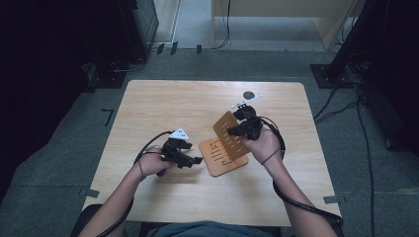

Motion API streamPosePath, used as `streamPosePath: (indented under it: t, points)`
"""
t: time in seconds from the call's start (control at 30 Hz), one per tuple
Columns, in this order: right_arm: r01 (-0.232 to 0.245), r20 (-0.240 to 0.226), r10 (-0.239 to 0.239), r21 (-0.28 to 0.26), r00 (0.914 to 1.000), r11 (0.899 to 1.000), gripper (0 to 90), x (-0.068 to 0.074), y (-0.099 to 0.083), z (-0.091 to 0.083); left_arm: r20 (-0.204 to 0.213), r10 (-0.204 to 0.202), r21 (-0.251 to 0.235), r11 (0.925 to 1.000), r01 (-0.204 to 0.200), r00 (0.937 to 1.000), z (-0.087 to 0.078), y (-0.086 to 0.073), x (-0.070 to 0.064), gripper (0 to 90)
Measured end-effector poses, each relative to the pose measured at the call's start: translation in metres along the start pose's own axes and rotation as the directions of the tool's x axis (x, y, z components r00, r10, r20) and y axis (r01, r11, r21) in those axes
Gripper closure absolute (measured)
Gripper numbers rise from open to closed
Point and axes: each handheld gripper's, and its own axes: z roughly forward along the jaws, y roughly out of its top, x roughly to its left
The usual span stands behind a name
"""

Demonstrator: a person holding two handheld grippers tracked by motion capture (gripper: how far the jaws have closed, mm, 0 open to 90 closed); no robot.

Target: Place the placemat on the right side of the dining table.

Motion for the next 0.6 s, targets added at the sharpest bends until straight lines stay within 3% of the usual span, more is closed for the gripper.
streamPosePath:
  t: [0.23, 0.6]
  points:
    - [0.017, 0.044, -0.017, -0.001, 0.9989, 1.0, 87.5, -0.0017, -0.0004, -0.0015, -0.008, -0.004, 0.002, 1.0, 0.004, 1.0, 0.0, -0.0002, 0.0011, 17.0]
    - [0.002, 0.06, -0.002, 0.002, 0.9982, 1.0, 87.5, -0.009, -0.0015, -0.0016, -0.02, -0.005, 0.013, 0.9999, 0.006, 0.9998, 0.0003, -0.0009, 0.0023, 17.0]
